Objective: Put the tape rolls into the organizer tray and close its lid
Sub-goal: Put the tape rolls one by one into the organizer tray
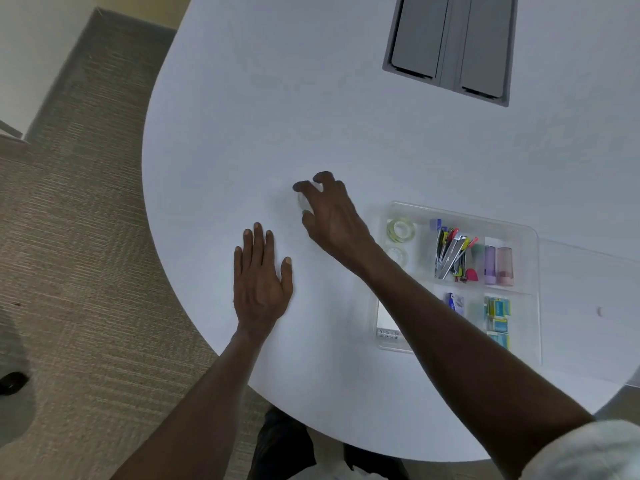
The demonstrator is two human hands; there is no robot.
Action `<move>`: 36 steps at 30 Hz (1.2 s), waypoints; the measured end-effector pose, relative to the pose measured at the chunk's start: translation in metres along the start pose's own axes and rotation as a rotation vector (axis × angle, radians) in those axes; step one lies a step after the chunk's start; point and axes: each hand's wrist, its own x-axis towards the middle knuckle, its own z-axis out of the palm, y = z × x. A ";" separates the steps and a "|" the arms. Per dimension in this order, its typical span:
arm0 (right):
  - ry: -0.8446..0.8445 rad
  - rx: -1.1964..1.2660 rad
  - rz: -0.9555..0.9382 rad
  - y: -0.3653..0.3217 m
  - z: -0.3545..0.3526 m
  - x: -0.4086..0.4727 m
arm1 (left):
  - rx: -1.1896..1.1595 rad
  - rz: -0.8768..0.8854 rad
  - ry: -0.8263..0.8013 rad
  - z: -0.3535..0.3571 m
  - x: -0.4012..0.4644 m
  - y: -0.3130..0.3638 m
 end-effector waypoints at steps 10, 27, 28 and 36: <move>0.264 0.059 0.429 0.039 -0.070 -0.067 | 0.000 -0.005 -0.041 -0.002 0.000 0.002; -0.013 -0.168 0.580 0.070 -0.042 -0.105 | 0.020 -0.001 -0.034 -0.002 -0.001 0.001; -0.013 -0.159 0.592 0.070 -0.043 -0.103 | 0.019 -0.002 -0.033 -0.002 -0.001 0.001; -0.054 -0.178 0.611 0.073 -0.032 -0.099 | 0.009 -0.004 -0.034 -0.001 0.000 0.001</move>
